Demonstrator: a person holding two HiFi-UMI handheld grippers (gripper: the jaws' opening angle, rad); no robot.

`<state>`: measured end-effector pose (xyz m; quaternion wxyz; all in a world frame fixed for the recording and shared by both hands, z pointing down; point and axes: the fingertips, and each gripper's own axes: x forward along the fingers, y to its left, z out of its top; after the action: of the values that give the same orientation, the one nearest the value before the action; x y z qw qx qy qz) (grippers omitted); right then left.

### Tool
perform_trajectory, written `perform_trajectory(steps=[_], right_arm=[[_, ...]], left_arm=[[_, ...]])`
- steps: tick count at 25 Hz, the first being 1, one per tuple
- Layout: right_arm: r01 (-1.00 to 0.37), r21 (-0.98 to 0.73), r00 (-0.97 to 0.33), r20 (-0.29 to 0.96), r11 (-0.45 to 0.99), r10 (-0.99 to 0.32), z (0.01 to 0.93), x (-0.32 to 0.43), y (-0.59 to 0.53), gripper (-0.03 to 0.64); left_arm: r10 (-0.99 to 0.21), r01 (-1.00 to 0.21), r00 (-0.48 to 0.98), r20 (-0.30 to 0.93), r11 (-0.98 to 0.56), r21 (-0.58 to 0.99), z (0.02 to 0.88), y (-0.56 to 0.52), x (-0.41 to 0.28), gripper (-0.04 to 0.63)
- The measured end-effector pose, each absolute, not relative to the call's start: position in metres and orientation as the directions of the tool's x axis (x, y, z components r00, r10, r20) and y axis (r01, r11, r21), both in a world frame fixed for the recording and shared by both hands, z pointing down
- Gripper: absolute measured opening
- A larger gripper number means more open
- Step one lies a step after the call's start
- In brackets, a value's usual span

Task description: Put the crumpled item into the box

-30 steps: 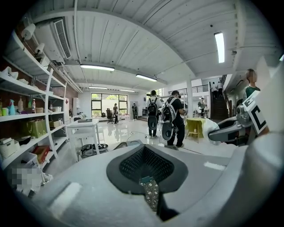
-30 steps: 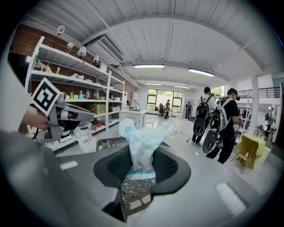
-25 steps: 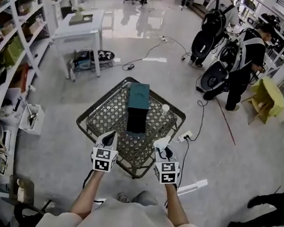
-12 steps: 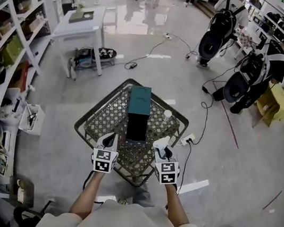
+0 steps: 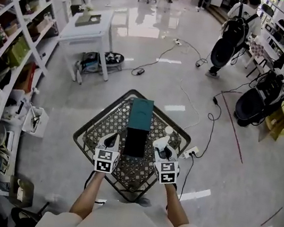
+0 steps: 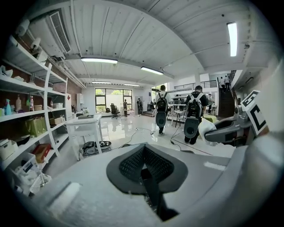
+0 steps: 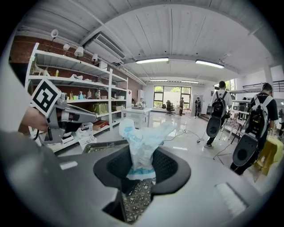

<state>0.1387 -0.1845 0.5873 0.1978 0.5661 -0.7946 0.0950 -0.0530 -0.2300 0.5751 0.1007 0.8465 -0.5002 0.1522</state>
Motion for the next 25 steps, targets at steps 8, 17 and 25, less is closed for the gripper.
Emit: perform_trajectory(steps=[8, 17, 25], right_arm=[[-0.913, 0.05, -0.349, 0.419, 0.404, -0.839, 0.59, 0.145, -0.234, 0.121], [-0.888, -0.003, -0.414, 0.436, 0.459, -0.799, 0.612, 0.146, -0.268, 0.121], [-0.879, -0.021, -0.43, 0.464, 0.476, -0.775, 0.637, 0.128, -0.286, 0.121]], left_arm=[[-0.844, -0.911, 0.383, 0.374, -0.413, 0.0, 0.573, -0.266, -0.051, 0.006], [-0.849, -0.93, 0.326, 0.415, -0.366, -0.019, 0.587, -0.284, -0.042, 0.006], [-0.844, -0.937, 0.31, 0.437, -0.349, -0.009, 0.606, -0.298, -0.062, 0.006]])
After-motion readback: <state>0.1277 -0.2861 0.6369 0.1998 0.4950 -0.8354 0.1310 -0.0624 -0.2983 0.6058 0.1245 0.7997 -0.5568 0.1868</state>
